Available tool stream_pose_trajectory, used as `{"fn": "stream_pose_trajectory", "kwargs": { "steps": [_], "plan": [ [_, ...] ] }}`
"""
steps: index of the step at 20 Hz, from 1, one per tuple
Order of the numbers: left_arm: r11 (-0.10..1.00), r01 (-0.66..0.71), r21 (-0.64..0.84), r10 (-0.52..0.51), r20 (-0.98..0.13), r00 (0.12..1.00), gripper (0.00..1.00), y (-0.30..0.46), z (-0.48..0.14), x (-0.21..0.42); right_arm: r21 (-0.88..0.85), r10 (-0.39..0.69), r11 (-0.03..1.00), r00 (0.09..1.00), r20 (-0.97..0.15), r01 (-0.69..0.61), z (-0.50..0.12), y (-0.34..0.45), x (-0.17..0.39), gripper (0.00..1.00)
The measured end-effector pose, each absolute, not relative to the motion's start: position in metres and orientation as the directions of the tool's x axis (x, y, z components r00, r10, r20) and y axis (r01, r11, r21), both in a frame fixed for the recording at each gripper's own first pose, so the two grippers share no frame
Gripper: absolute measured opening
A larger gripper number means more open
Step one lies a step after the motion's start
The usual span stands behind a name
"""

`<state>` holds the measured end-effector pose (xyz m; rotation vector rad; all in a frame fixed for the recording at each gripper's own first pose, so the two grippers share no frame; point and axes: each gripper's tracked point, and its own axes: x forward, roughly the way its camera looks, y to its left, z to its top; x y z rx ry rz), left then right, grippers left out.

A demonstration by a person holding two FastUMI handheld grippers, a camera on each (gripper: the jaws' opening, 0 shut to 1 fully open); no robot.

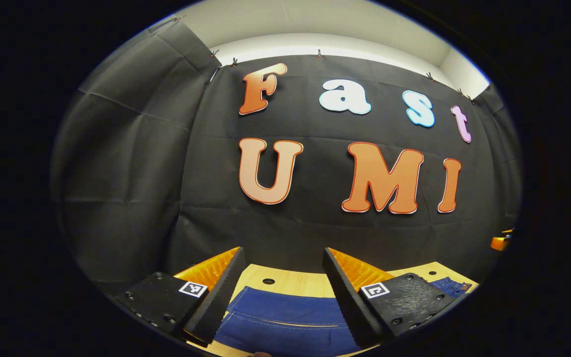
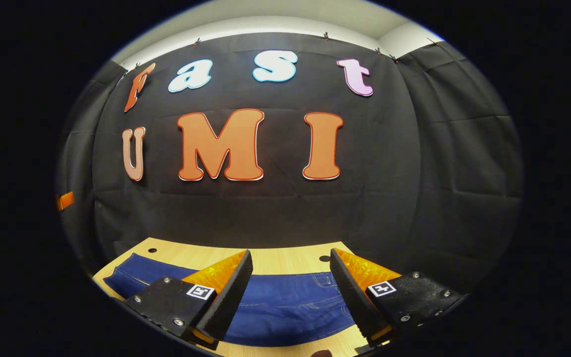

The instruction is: Grasp the waist and the cuffs of the jeans and fold them to make the two legs overlap; first hold the waist and fold one-third of the jeans toward the cuffs, then hold the cuffs and fold the remaining one-third in the same direction to finish folding.

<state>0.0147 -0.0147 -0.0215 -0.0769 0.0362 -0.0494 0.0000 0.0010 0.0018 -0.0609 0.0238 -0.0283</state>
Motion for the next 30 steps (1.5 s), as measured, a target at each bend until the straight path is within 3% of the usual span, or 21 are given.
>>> {"fn": "stream_pose_trajectory", "kwargs": {
  "steps": [14,18,23,27,30],
  "plan": [
    [0.998,0.022,0.055,-0.016,-0.112,0.994,0.97,0.013,-0.070,0.014,-0.078,0.013,0.997,0.996,-0.086,-0.020,-0.022,0.023,0.011,0.96],
    [0.951,0.096,0.293,-0.044,-0.180,0.983,0.97,0.019,-0.109,0.003,-0.058,0.027,0.998,0.990,-0.138,-0.035,-0.040,0.028,0.013,1.00],
    [0.770,0.308,0.558,-0.137,-0.327,0.935,1.00,0.005,-0.180,-0.014,-0.044,0.035,0.998,0.983,-0.183,-0.043,-0.060,0.032,0.013,0.97],
    [0.487,0.501,0.715,-0.229,-0.449,0.864,0.98,-0.018,-0.245,-0.042,-0.038,0.030,0.999,0.977,-0.210,-0.039,-0.071,0.028,0.009,1.00],
    [0.249,0.626,0.739,-0.246,-0.577,0.779,0.98,-0.028,-0.304,-0.068,-0.037,0.011,0.999,0.969,-0.248,-0.021,-0.086,0.017,0.002,0.96]
  ]
}}
